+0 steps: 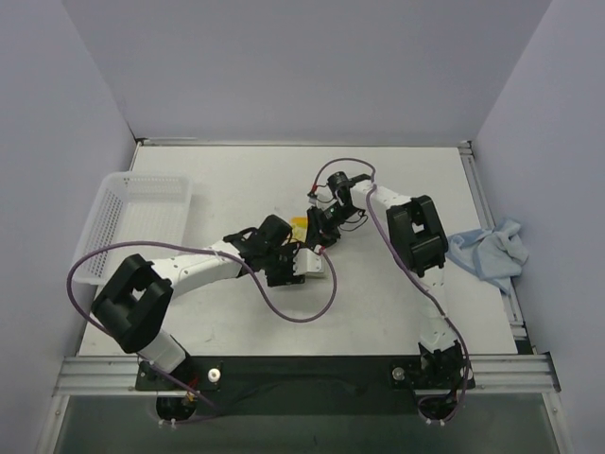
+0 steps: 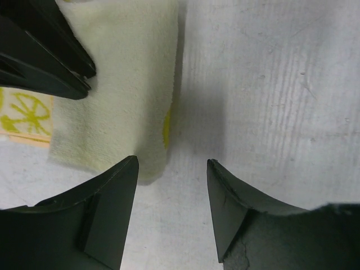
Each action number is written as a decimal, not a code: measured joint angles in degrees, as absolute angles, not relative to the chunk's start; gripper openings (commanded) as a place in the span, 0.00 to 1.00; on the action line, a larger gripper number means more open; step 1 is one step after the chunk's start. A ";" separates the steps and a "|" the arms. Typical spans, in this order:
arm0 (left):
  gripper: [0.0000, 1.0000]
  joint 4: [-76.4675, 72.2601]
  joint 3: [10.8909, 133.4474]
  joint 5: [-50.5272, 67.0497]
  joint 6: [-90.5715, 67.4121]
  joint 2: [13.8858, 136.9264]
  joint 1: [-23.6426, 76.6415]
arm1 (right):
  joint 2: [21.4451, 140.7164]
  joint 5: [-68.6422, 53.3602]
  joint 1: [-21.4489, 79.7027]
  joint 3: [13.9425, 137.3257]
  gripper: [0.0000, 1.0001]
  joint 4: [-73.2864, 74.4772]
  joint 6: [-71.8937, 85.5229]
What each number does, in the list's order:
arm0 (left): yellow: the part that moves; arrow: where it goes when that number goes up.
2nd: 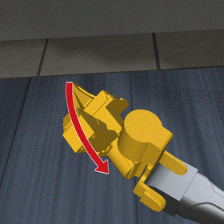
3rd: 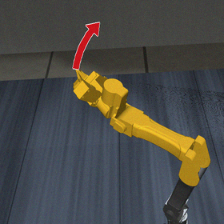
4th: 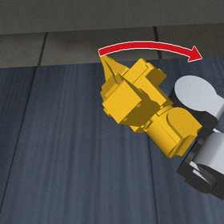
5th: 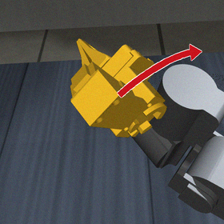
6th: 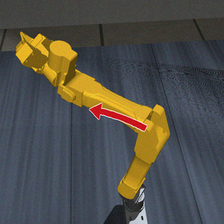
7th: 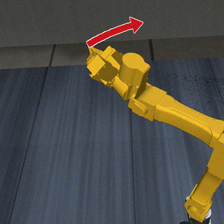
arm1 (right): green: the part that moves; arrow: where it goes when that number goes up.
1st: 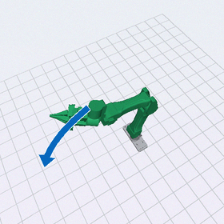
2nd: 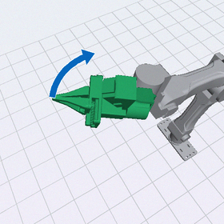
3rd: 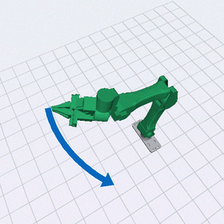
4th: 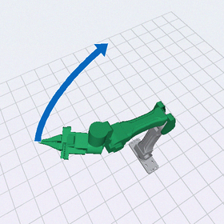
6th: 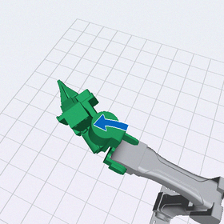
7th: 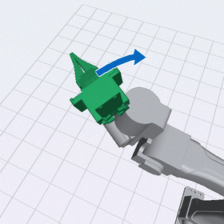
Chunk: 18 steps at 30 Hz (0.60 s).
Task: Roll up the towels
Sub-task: Roll the towel
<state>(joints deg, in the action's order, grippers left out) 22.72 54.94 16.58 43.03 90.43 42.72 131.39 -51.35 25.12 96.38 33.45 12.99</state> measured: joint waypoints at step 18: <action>0.26 15.84 57.47 10.31 49.74 99.68 46.19 | 131.17 -51.68 24.27 96.44 0.35 33.56 11.55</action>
